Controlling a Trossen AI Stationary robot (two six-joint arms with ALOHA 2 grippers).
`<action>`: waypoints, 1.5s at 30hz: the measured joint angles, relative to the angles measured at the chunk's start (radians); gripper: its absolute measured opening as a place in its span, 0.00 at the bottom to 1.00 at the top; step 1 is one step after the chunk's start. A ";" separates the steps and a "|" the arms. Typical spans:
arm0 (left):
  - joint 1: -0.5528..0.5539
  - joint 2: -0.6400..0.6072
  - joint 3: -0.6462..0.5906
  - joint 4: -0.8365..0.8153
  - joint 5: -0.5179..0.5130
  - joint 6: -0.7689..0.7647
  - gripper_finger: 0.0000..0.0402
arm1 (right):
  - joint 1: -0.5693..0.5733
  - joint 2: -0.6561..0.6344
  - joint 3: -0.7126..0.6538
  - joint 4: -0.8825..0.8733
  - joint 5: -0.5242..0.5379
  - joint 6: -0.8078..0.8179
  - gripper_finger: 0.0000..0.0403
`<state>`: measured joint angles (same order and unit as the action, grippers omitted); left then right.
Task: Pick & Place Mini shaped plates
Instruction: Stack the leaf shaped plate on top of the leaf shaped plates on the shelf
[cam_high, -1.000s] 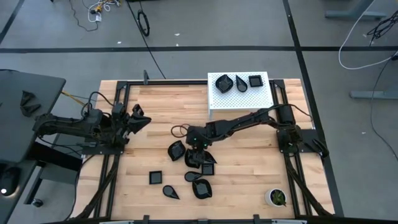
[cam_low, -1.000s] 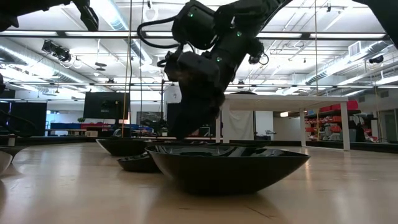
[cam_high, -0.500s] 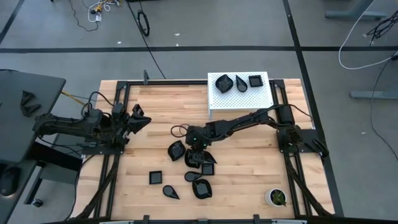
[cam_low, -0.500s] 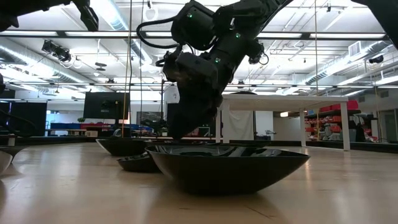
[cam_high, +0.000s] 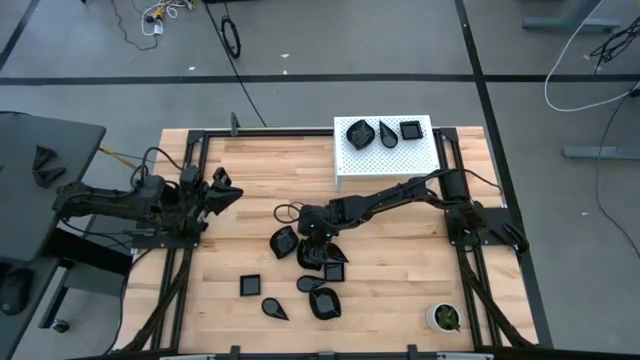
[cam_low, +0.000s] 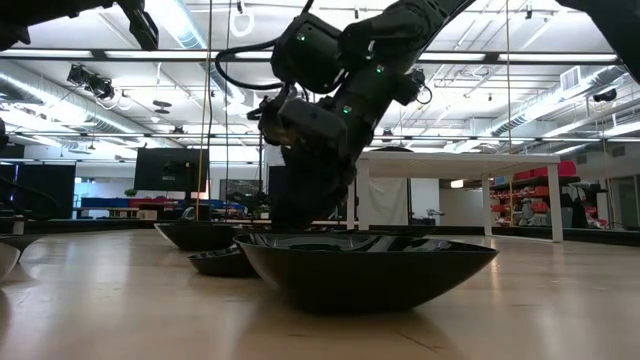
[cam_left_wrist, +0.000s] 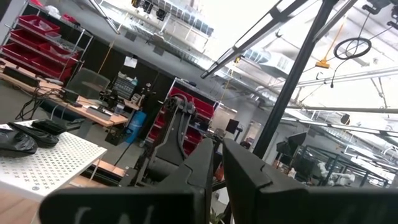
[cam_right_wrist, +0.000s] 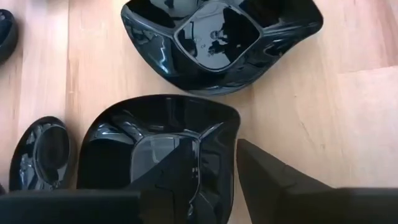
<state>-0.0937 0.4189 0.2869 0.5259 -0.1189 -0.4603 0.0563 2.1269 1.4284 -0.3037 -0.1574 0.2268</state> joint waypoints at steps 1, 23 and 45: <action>0.000 0.000 0.000 -0.001 0.000 0.000 0.10 | 0.000 0.000 0.000 0.002 0.000 0.000 0.30; 0.000 0.000 0.000 0.000 0.000 0.000 0.10 | -0.061 -0.252 0.000 -0.180 0.073 0.013 0.01; 0.000 0.000 0.000 0.000 0.000 0.000 0.10 | -0.733 -0.624 0.000 -0.362 0.174 -0.018 0.01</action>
<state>-0.0933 0.4187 0.2867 0.5259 -0.1192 -0.4603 -0.6764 1.5026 1.4283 -0.6662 0.0168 0.2091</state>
